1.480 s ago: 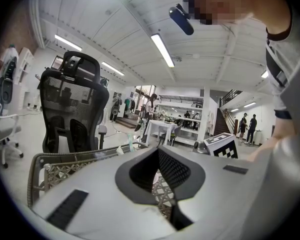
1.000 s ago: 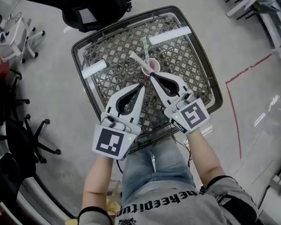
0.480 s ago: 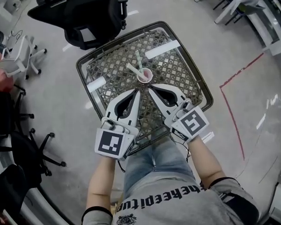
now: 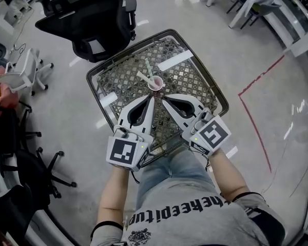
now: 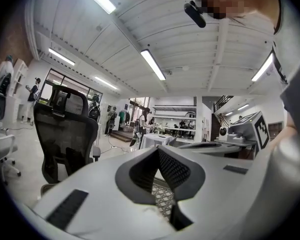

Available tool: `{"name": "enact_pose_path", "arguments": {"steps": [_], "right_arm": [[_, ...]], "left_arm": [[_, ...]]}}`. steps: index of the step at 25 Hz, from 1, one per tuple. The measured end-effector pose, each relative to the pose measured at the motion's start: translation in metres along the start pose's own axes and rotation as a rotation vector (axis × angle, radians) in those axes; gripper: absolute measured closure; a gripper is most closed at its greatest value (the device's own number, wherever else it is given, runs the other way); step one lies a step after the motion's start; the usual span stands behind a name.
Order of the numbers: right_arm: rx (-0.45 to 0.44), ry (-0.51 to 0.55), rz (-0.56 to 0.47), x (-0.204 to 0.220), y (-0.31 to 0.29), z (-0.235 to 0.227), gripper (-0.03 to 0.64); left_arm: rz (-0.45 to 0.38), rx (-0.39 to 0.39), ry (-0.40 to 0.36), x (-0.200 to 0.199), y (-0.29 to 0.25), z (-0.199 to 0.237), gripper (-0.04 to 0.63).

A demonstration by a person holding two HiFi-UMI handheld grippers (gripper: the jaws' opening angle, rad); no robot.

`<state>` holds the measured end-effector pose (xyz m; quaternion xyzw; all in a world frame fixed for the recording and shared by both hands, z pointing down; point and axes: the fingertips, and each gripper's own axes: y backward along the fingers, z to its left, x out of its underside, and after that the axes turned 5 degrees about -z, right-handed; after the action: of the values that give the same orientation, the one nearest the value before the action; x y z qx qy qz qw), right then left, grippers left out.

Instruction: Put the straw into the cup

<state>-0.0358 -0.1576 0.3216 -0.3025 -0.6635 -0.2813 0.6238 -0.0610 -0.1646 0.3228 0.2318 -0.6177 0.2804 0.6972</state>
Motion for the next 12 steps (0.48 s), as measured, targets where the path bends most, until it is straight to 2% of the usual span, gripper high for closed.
{"name": "enact_pose_path", "arguments": {"steps": [6, 12], "right_arm": [[-0.019, 0.012, -0.018, -0.019, 0.012, 0.013, 0.621], [-0.028, 0.017, -0.044, -0.031, 0.019, 0.022, 0.621]], "left_arm": [[-0.059, -0.002, -0.016, -0.017, 0.004, -0.011, 0.572], [-0.073, 0.012, -0.025, -0.021, 0.011, -0.021, 0.572]]}}
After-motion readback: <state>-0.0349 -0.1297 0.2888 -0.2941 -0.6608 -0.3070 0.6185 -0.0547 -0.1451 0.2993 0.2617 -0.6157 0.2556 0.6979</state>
